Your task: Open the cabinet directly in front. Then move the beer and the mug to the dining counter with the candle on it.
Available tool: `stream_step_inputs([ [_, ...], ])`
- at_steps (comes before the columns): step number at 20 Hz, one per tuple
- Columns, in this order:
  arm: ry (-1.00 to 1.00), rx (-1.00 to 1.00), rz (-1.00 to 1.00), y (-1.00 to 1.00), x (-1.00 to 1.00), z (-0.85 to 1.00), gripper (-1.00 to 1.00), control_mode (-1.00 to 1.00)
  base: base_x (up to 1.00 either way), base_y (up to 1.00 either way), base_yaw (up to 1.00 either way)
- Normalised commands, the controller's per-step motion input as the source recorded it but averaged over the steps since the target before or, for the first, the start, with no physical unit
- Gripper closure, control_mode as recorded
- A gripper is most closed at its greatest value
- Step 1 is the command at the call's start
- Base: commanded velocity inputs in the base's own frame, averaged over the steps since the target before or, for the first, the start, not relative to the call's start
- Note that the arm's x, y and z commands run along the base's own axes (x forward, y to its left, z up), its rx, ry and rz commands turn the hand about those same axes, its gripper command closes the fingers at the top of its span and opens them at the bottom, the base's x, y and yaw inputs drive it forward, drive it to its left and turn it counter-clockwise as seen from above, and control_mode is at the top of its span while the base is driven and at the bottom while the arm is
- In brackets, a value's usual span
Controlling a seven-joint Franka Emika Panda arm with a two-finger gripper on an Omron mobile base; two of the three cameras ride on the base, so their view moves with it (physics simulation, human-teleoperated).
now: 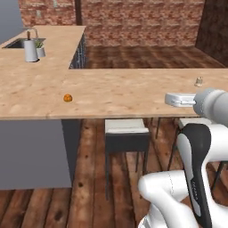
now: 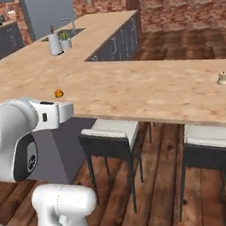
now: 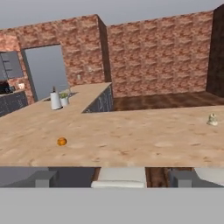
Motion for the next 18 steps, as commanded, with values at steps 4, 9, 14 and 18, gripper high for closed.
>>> stream_step_inputs([
  [4, 0.00, 0.00, 0.00, 0.00, 0.00, 0.00, -1.00, 1.00, 0.02, 1.00, 0.00],
  [9, 0.00, 0.00, 0.00, 0.00, 0.00, 0.00, -1.00, 1.00, 0.06, 1.00, 0.00],
  [14, 0.00, 0.00, 0.00, 0.00, 0.00, 0.00, -1.00, 1.00, 0.17, 1.00, 0.00],
  [18, 0.00, 0.00, 0.00, 0.00, 0.00, 0.00, -1.00, 1.00, 0.40, 1.00, 0.00],
])
